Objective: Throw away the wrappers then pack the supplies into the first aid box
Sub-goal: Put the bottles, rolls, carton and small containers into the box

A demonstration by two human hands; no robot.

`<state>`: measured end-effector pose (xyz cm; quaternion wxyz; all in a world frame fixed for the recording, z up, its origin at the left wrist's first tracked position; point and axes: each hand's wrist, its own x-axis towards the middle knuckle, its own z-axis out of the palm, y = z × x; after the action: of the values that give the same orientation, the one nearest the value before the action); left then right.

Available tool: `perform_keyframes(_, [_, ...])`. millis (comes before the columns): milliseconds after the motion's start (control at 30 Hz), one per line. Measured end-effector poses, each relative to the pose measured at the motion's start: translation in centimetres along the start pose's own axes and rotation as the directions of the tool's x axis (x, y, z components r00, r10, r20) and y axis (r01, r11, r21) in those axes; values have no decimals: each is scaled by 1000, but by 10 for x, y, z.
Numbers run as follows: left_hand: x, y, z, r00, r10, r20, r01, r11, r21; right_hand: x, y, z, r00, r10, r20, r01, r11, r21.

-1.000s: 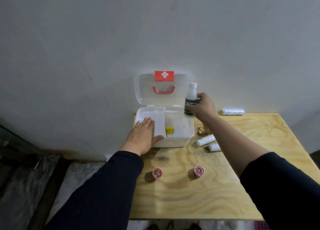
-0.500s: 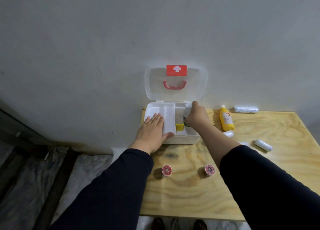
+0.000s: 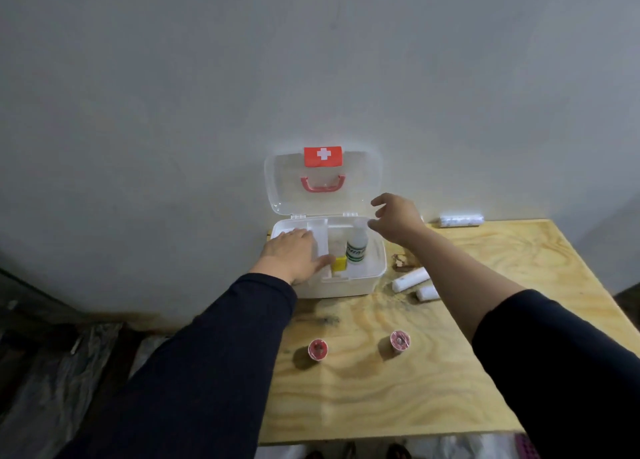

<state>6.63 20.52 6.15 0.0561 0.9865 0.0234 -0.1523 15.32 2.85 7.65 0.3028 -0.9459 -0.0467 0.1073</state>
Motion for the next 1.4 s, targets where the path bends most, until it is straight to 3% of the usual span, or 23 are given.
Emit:
perform_keyframes(267, [44, 77, -34, 975, 170, -145, -172, 985, -3, 3, 62, -39, 992, 126, 23, -123, 987, -106])
perform_keyframes(400, [66, 118, -29, 973, 218, -76, -220, 975, -26, 11, 93, -50, 983, 170, 63, -156, 971, -180])
perform_keyframes(600, [92, 153, -2, 984, 165, 68, -160, 985, -69, 38, 136, -42, 969, 205, 139, -162, 949, -270])
perform_keyframes(1033, [112, 164, 25, 990, 85, 116, -79, 996, -50, 70, 148, -18, 939, 285, 190, -287, 958, -20])
perform_keyframes(1400, [77, 148, -12, 991, 137, 1, -136, 990, -31, 30, 101, -52, 976, 215, -30, -209, 968, 140])
